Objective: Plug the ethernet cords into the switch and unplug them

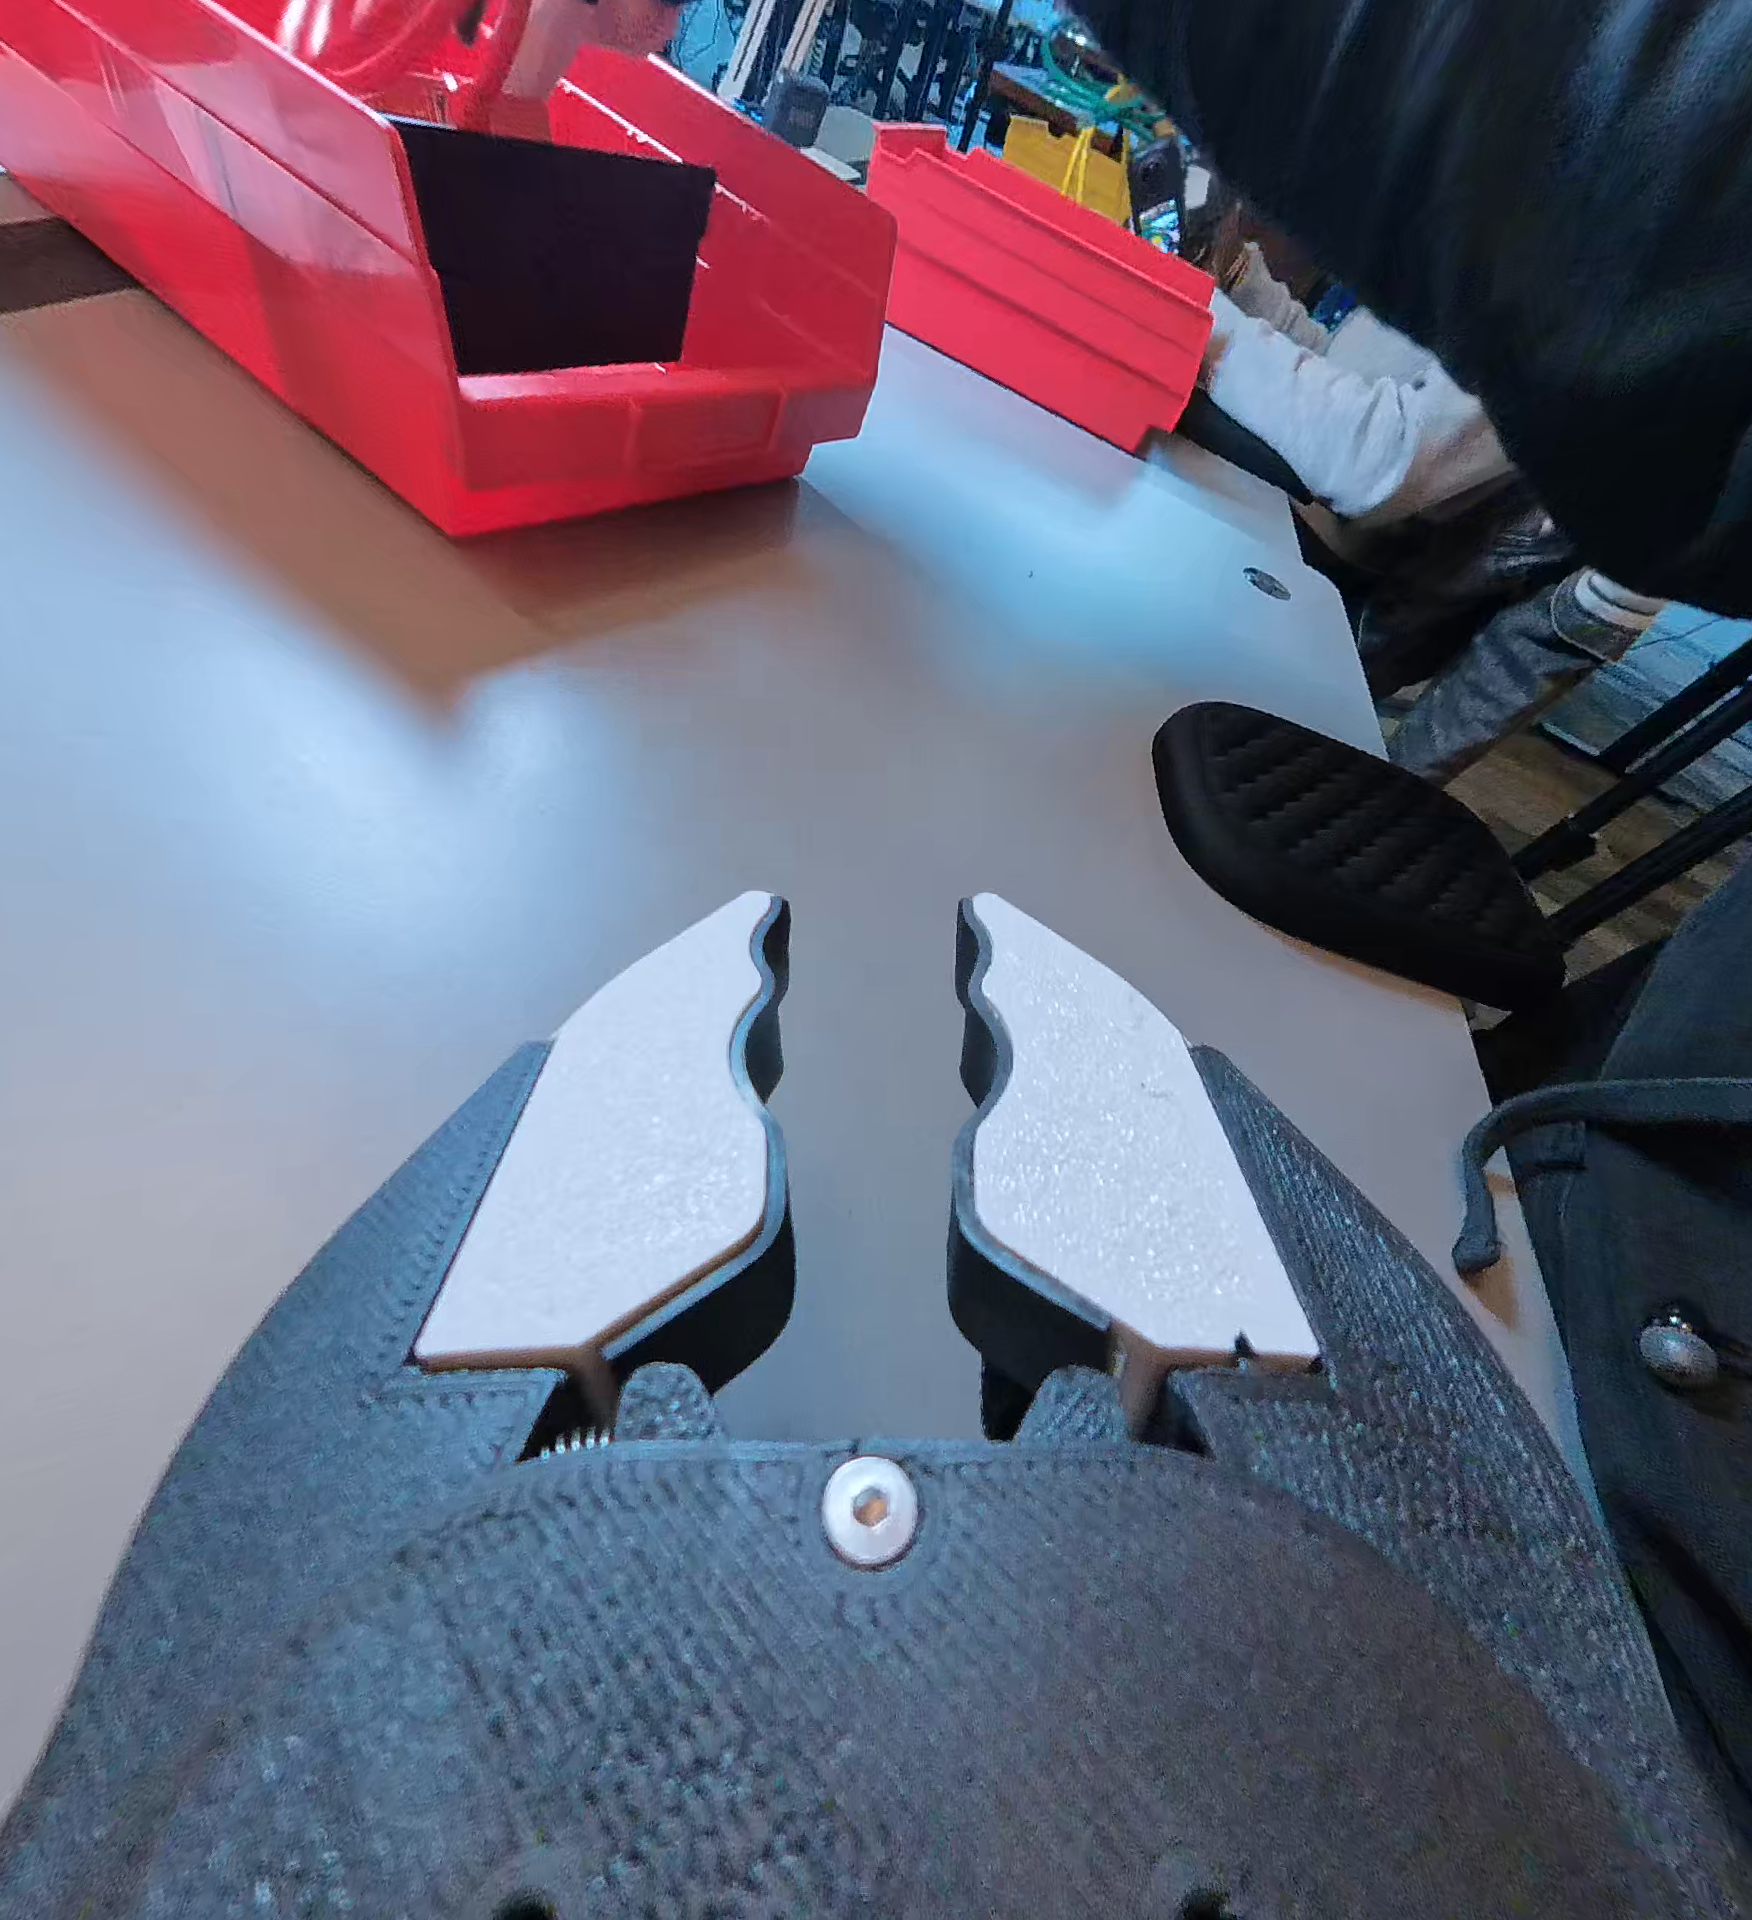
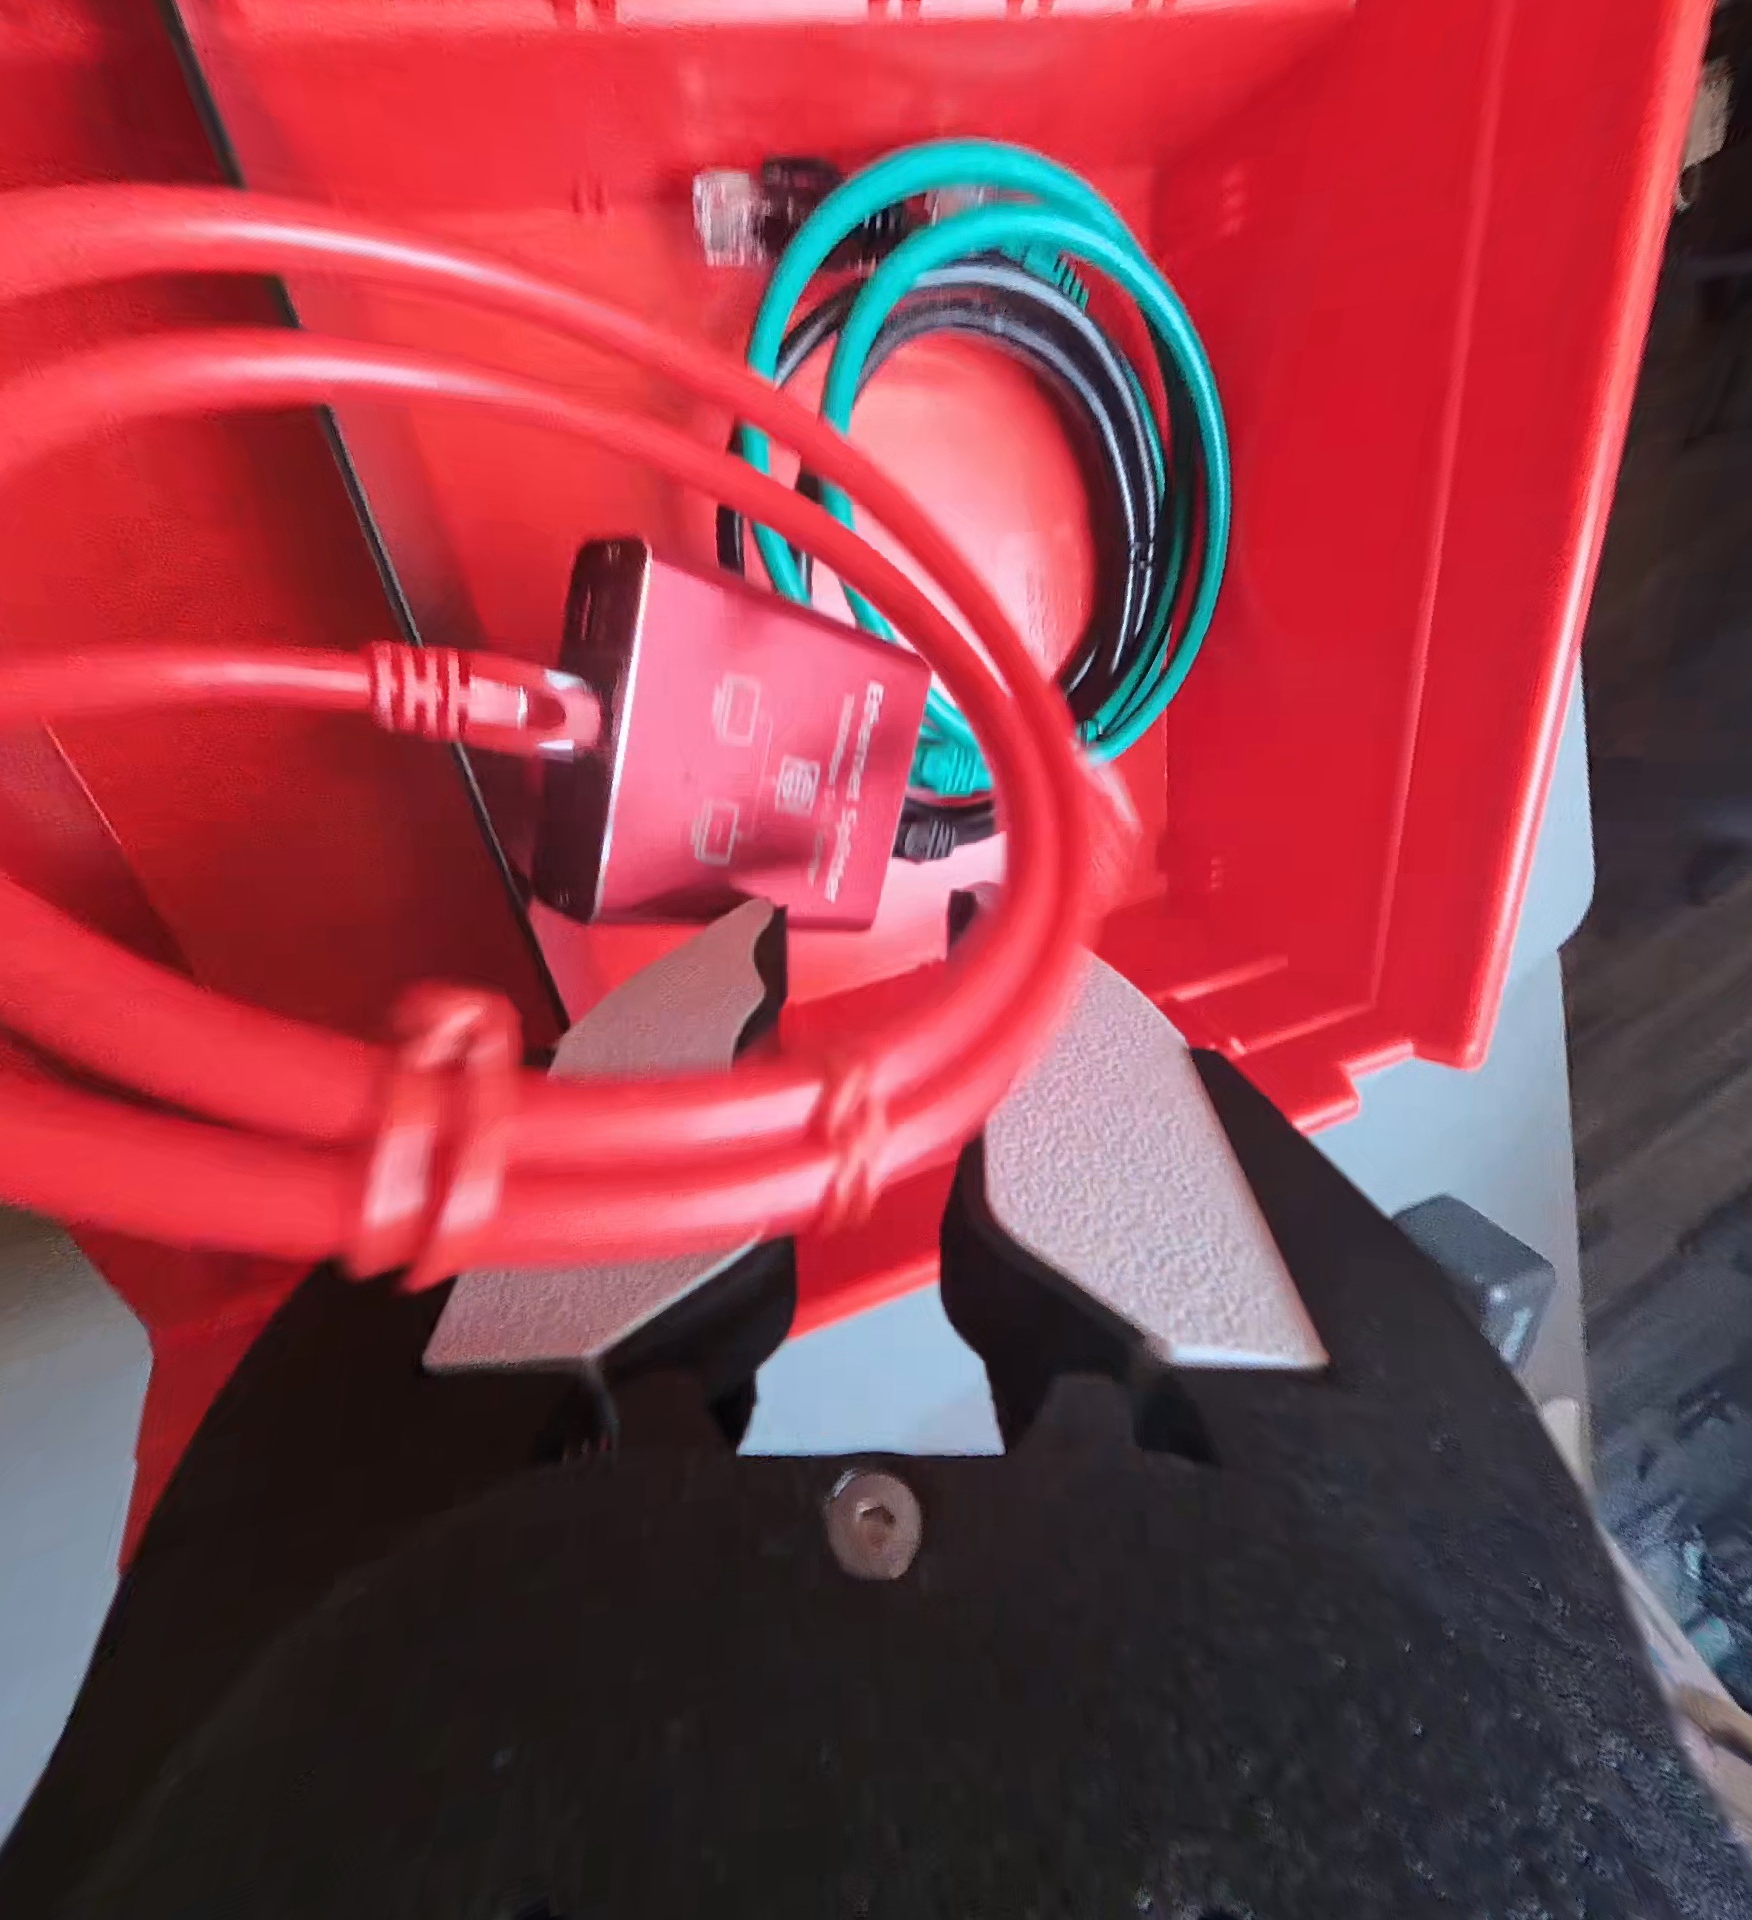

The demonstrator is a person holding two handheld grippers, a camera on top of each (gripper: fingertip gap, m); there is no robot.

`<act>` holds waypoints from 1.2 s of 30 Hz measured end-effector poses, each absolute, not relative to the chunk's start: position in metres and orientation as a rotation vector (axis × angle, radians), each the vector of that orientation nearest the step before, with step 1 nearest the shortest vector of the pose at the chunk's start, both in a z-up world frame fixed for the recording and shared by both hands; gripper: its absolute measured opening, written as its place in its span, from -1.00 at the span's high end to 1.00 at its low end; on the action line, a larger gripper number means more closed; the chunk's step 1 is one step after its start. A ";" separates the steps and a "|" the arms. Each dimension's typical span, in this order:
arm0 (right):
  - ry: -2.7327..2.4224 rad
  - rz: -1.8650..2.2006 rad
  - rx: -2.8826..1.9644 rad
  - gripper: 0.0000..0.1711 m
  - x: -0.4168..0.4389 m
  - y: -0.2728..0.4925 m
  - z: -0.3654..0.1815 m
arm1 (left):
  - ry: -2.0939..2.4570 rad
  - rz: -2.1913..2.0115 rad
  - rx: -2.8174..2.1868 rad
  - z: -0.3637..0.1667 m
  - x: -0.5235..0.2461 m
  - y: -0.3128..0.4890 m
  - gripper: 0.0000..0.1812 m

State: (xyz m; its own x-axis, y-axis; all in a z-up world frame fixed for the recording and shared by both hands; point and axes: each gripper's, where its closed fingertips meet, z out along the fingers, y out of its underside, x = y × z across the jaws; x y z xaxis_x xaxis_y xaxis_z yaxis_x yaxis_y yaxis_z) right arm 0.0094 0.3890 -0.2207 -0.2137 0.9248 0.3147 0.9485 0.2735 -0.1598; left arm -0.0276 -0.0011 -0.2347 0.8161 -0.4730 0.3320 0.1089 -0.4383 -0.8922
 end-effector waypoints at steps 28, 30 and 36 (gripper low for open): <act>-2.238 -0.149 -1.314 0.38 0.082 0.232 -0.231 | 0.254 -0.624 -1.902 -0.229 -0.033 0.002 0.67; -2.199 -0.246 -1.363 0.35 0.075 0.248 -0.255 | 0.255 -0.579 -1.889 -0.226 -0.037 0.002 0.67; -2.137 -0.362 -1.291 0.65 0.046 0.263 -0.287 | 0.252 -0.157 -1.936 -0.199 -0.090 -0.014 0.60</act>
State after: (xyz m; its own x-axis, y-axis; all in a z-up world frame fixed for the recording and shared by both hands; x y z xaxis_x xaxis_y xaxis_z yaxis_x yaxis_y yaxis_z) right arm 0.0457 0.2630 -0.2869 -0.3391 0.7034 0.6247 0.8701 0.4870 -0.0762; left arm -0.0898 -0.0135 -0.1995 0.9683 -0.2495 -0.0099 -0.1011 -0.3554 -0.9292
